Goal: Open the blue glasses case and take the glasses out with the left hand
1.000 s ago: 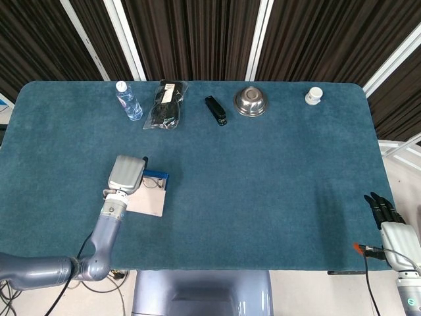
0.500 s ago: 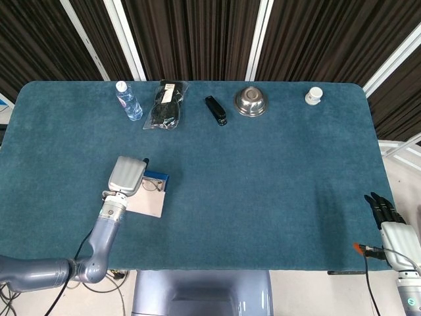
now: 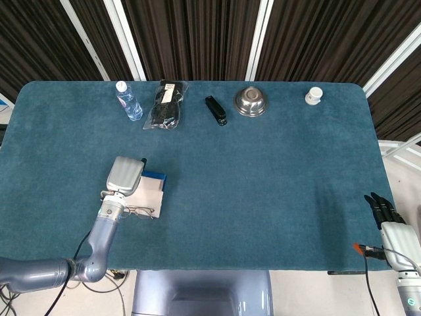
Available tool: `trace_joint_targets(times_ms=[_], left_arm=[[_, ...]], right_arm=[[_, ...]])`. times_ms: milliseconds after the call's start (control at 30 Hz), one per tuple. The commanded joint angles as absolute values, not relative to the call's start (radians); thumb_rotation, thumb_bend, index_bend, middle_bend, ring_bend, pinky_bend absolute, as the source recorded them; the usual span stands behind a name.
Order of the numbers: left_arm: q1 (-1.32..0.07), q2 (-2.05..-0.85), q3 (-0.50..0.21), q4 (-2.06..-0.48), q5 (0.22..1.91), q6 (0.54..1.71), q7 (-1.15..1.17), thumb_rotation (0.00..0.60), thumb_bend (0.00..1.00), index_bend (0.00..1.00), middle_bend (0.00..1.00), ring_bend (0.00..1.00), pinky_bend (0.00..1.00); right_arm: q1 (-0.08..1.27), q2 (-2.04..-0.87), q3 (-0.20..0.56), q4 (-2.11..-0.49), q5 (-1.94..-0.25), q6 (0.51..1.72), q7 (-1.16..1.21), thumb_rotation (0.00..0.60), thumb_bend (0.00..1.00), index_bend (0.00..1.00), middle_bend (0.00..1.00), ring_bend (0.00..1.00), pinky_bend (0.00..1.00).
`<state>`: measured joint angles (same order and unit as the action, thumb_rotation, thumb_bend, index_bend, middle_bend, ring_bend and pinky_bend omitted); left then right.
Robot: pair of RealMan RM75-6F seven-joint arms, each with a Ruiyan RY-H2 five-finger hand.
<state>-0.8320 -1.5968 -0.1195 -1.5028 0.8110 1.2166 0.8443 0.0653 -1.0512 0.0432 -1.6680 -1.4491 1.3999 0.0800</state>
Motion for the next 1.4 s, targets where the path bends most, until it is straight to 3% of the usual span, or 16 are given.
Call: trace_joint_targets(times_ms=[33,567,767,900,1100,1400], left_arm=[[-0.829,-1.609,-0.131,-1.493,0.789,1.208,0.845,0.6,0.41,0.54,1.0,0.91,0.93],[-0.849,-1.648,-0.209,-1.357,0.716,1.162,0.839,0.6,0.4,0.5,1.0,0.91,0.93],[-0.863,-1.691,-0.228,-1.292,0.694,1.137,0.832,0.6,0.13,0.25,0.98,0.9,0.93],[-0.862,-1.695,-0.228,-1.292,0.703,1.144,0.834,0.6,0.07,0.19,0.98,0.89,0.93],[-0.843,-1.663,-0.24,-1.341,0.719,1.168,0.806,0.6,0.07,0.2,0.97,0.89,0.93],[-0.728,-1.476,-0.17,-1.666,0.811,1.246,0.74,0.6,0.15,0.35,1.0,0.94,0.95]], right_arm=[[0.065,-1.051,0.043,-1.668,-1.449,1.4,0.08,0.6,0.12,0.0,0.0,0.0,0.21],[0.065,-1.051,0.043,-1.668,-1.448,1.4,0.077,0.6,0.12,0.0,0.0,0.0,0.21],[0.065,-1.052,0.044,-1.668,-1.446,1.399,0.076,0.6,0.12,0.0,0.0,0.0,0.21],[0.066,-1.051,0.044,-1.667,-1.444,1.396,0.079,0.6,0.12,0.0,0.0,0.0,0.21],[0.066,-1.05,0.044,-1.667,-1.446,1.398,0.082,0.6,0.12,0.0,0.0,0.0,0.21],[0.066,-1.05,0.042,-1.666,-1.454,1.401,0.079,0.6,0.12,0.0,0.0,0.0,0.21]])
